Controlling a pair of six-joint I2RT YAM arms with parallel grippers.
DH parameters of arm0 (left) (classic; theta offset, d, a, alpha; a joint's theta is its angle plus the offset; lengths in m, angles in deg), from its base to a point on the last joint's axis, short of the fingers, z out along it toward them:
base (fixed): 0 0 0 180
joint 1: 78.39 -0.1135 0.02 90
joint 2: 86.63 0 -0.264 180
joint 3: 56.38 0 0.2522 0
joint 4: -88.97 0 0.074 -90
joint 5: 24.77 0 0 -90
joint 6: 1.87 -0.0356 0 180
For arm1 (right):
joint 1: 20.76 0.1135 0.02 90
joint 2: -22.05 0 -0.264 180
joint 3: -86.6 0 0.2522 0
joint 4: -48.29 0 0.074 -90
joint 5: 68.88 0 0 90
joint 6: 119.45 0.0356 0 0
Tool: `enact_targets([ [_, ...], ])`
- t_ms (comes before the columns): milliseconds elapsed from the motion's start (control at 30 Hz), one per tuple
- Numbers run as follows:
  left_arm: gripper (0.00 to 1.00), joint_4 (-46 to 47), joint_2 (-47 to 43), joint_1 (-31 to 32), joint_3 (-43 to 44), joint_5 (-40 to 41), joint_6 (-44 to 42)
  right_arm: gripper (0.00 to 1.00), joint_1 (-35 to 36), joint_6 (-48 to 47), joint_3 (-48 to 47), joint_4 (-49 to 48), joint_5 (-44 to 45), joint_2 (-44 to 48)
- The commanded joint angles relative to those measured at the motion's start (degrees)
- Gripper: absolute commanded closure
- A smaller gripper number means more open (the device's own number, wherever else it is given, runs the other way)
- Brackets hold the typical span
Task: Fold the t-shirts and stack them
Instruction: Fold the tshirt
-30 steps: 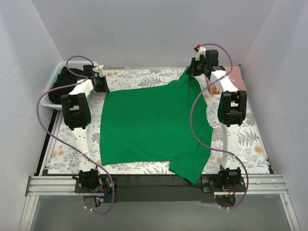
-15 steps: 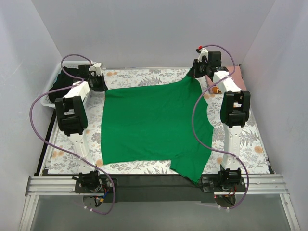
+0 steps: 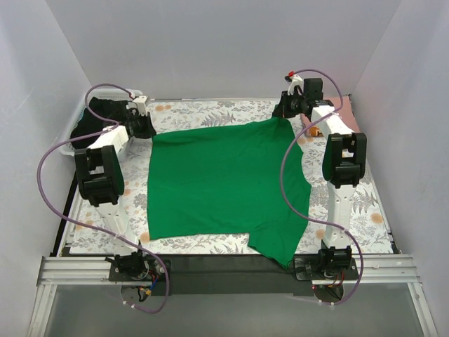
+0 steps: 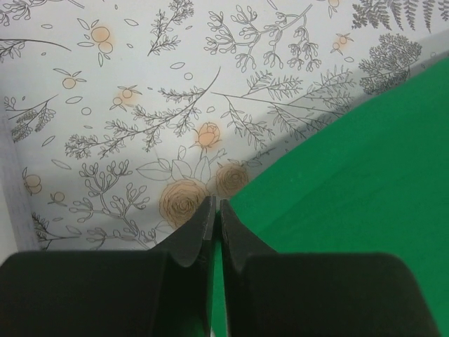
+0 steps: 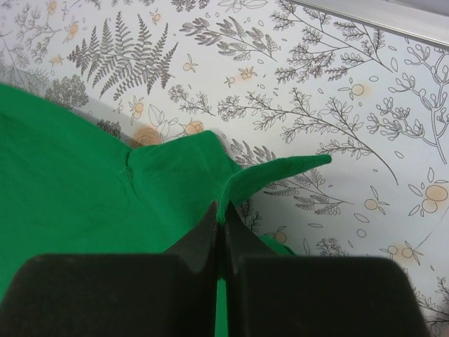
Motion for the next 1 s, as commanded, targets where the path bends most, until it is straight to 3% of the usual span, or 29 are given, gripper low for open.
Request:
enact_targets([
  [0, 1.0, 3.16, -7.36, -0.84, -2.98, -1.41, -2.08, 0.99, -0.64, -1.96, 1.22, -0.69, -2.11, 5.37],
  [967, 1.0, 2.02, -18.88, -1.98, -13.53, -3.87, -4.37, 0.99, -2.67, -4.69, 12.12, 3.18, -5.98, 14.08],
])
